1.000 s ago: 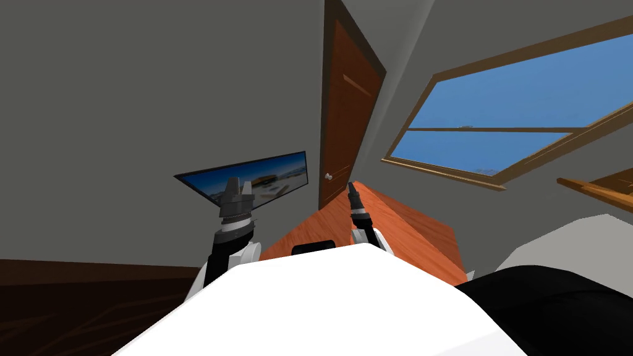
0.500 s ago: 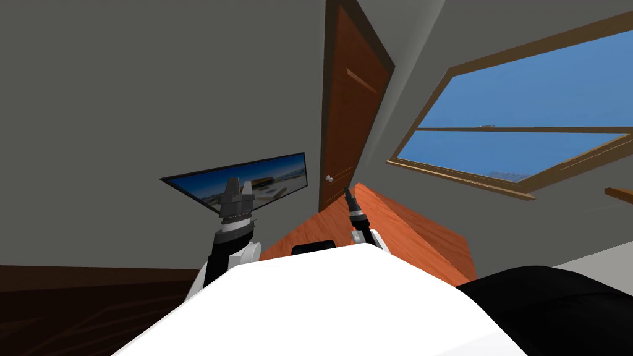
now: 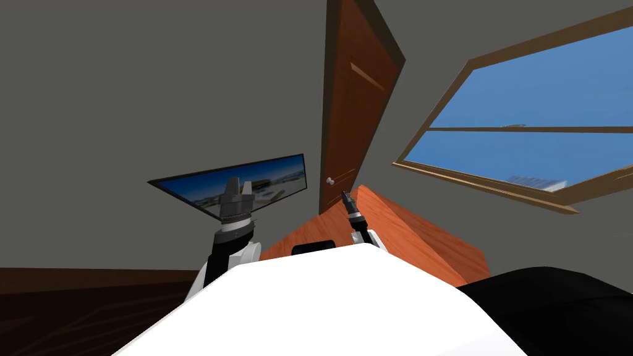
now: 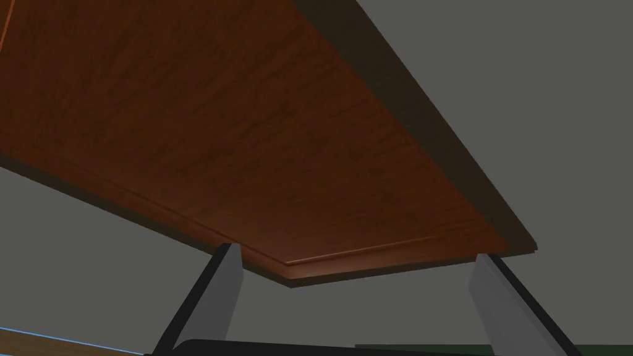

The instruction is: Pull the door open

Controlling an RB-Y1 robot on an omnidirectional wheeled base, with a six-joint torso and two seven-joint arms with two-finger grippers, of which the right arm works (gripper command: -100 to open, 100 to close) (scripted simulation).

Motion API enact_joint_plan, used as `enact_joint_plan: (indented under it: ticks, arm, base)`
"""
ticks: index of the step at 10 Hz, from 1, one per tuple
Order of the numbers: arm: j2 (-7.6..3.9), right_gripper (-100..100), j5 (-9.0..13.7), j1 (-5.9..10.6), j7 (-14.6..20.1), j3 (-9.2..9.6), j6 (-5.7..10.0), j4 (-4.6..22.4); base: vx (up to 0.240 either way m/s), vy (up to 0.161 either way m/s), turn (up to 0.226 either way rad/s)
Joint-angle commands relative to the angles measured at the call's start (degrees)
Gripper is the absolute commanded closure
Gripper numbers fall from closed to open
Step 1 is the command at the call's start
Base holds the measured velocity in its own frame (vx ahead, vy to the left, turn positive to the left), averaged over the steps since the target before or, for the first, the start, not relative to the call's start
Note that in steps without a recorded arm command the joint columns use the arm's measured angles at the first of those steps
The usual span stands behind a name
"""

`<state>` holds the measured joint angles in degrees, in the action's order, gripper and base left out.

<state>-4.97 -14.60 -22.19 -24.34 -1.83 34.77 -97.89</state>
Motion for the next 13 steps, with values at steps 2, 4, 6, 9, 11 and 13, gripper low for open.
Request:
enact_joint_plan:
  ticks: [2,4,6,9,11,13]
  arm:
    - [-0.18,-100,-2.0,1.0,-4.1,-0.42,1.72,4.1]
    - [-0.32,-100,-3.4,1.91,-7.0,-0.84,3.01,7.3]
    - [-0.47,-100,-4.9,2.83,-10.0,-1.26,4.29,10.8]
    - [-0.56,-100,-7.0,4.16,-14.3,-1.87,6.15,15.6]
    - [-0.6,-100,-7.7,4.6,-15.7,-2.07,6.77,17.2]
    - [-0.59,-100,-9.0,5.44,-18.3,-2.45,7.93,20.3]
  base:
    - [0.084,-0.089,0.074]
    - [0.081,-0.094,0.083]
    - [0.086,-0.089,0.092]
    - [0.079,-0.084,0.076]
    - [0.071,-0.062,0.064]
    - [0.047,-0.071,0.053]
